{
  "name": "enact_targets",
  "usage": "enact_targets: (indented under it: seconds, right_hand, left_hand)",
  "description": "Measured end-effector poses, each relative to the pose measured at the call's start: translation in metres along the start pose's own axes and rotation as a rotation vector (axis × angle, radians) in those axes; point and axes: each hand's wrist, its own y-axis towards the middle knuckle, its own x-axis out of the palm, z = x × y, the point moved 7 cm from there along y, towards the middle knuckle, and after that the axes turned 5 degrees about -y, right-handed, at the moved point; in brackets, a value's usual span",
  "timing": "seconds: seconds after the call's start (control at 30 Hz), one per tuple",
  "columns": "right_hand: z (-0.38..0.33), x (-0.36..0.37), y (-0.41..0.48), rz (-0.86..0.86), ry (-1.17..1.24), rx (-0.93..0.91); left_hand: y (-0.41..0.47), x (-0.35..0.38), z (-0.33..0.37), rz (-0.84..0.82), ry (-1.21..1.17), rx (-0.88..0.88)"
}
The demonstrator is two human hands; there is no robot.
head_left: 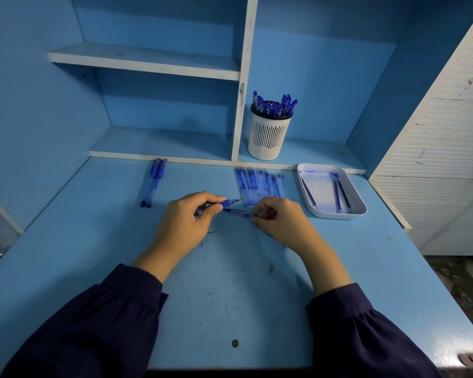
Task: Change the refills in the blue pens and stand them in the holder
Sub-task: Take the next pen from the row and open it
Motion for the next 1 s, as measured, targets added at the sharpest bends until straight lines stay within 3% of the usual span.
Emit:
enact_targets:
  seconds: [0.23,0.43,0.63,0.73,1.0]
  right_hand:
    - [0.008,-0.010,-0.001,0.044,0.065,0.041]
    - [-0.017,-0.011,-0.006,0.043,0.447,-0.038]
    - [-0.021,-0.006,-0.005,0.066,0.311,-0.075]
    - [-0.013,-0.020,-0.004,0.150,0.306,-0.066]
    - [-0.010,-0.043,-0.013,0.530,0.655,-0.062]
  left_hand:
    - [-0.001,0.001,-0.001,-0.021,0.008,-0.008]
    - [-0.001,0.003,0.004,-0.031,0.013,0.022]
    - [-0.002,0.006,0.004,-0.059,0.039,0.040]
    - [-0.002,0.003,0.003,-0.033,0.029,0.025]
    - [-0.001,-0.001,0.003,0.045,0.075,0.039]
